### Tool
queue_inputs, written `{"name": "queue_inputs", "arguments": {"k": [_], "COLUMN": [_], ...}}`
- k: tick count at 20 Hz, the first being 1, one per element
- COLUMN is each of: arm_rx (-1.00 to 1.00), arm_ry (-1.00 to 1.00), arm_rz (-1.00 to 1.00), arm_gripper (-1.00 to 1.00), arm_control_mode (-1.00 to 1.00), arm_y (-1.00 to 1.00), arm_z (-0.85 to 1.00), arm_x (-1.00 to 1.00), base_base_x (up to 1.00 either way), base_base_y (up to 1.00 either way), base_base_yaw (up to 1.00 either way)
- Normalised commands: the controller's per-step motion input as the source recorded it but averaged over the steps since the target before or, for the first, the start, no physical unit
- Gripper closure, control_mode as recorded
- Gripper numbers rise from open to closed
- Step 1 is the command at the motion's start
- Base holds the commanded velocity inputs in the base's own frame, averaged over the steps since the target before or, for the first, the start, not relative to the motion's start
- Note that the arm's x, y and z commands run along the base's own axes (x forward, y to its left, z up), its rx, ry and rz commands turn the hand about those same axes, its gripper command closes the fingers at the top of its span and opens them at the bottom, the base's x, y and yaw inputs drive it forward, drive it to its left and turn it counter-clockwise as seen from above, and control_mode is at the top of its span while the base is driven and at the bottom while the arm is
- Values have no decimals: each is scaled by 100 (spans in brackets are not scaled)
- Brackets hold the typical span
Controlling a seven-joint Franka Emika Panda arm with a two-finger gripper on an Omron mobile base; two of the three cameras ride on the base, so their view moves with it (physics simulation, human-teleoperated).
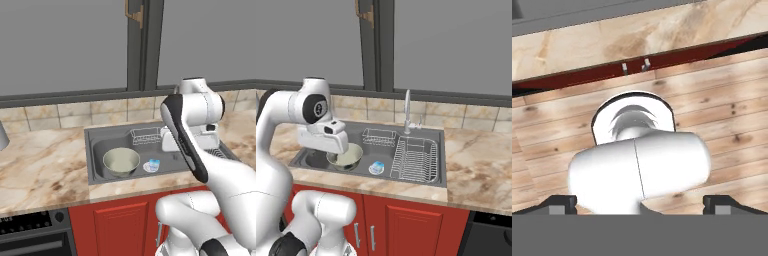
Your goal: Pick the jug and bowl and place them in the sink. Then turn on the water.
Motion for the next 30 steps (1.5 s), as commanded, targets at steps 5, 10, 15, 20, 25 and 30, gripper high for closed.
{"name": "queue_inputs", "arguments": {"k": [5,10,15,20,25,30], "arm_rx": [0,0,0,0,0,0], "arm_ry": [0,0,3,0,0,0], "arm_rz": [0,0,0,0,0,0], "arm_gripper": [-100,-100,-100,-100,-100,-100], "arm_control_mode": [-100,-100,100,100,100,100], "arm_y": [-35,-18,-1,0,0,0], "arm_z": [2,9,0,0,0,0], "arm_x": [-19,-1,-3,0,0,0], "base_base_x": [0,0,-1,-57,-100,-58], "base_base_y": [0,0,0,0,0,35], "base_base_yaw": [0,0,0,0,3,51]}}
